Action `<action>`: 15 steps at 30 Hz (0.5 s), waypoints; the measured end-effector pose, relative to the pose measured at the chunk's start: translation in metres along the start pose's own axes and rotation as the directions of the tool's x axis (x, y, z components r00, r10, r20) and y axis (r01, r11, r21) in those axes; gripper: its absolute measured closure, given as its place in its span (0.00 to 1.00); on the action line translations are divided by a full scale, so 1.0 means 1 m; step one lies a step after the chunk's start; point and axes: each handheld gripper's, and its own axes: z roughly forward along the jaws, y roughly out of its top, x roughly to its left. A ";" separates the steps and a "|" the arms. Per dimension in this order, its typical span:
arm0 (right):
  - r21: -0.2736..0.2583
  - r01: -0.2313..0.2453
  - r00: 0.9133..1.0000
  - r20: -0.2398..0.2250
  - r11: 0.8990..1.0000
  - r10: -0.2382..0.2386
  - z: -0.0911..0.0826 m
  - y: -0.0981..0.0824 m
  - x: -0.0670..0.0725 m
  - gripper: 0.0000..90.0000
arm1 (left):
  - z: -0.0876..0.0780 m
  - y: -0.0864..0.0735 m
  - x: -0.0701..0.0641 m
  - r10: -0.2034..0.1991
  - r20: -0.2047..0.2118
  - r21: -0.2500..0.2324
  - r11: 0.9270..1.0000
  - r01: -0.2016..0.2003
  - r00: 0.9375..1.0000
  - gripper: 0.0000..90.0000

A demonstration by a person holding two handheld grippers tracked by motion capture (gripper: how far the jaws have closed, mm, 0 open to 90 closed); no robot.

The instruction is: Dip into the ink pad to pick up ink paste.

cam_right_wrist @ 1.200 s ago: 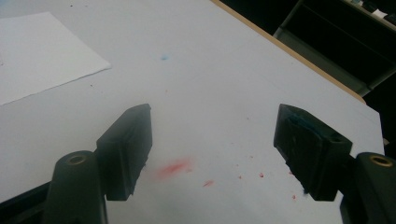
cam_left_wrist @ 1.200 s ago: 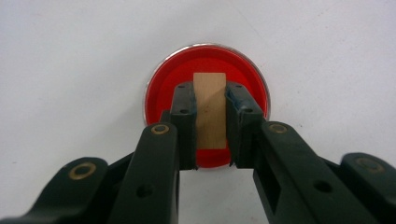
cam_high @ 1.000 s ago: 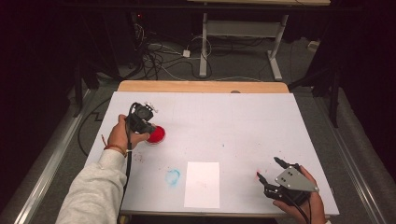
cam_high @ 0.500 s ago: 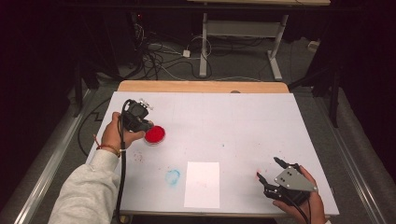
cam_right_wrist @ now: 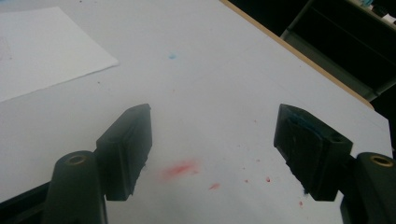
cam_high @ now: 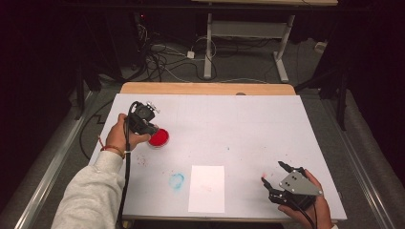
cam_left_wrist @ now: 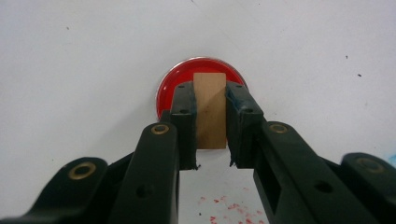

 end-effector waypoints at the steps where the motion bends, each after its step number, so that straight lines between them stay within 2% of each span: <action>1: 0.000 -0.007 1.000 0.001 1.000 0.007 0.000 0.000 0.000 0.32 | 0.001 0.000 0.000 0.000 0.004 0.000 1.000 0.000 1.000 0.82; 6: 0.002 -0.002 1.000 -0.003 1.000 0.002 0.000 0.000 0.000 0.32 | 0.005 0.002 0.000 -0.002 0.003 0.021 1.000 0.002 1.000 0.82; 12: 0.012 0.001 1.000 -0.009 1.000 0.000 0.002 0.000 0.002 0.32 | 0.016 0.006 0.001 -0.005 0.027 0.026 1.000 0.004 1.000 0.82; 15: 0.013 0.004 1.000 -0.011 1.000 -0.003 0.002 0.000 0.002 0.32 | 0.023 0.009 0.001 -0.001 0.031 0.048 0.999 -0.001 1.000 0.82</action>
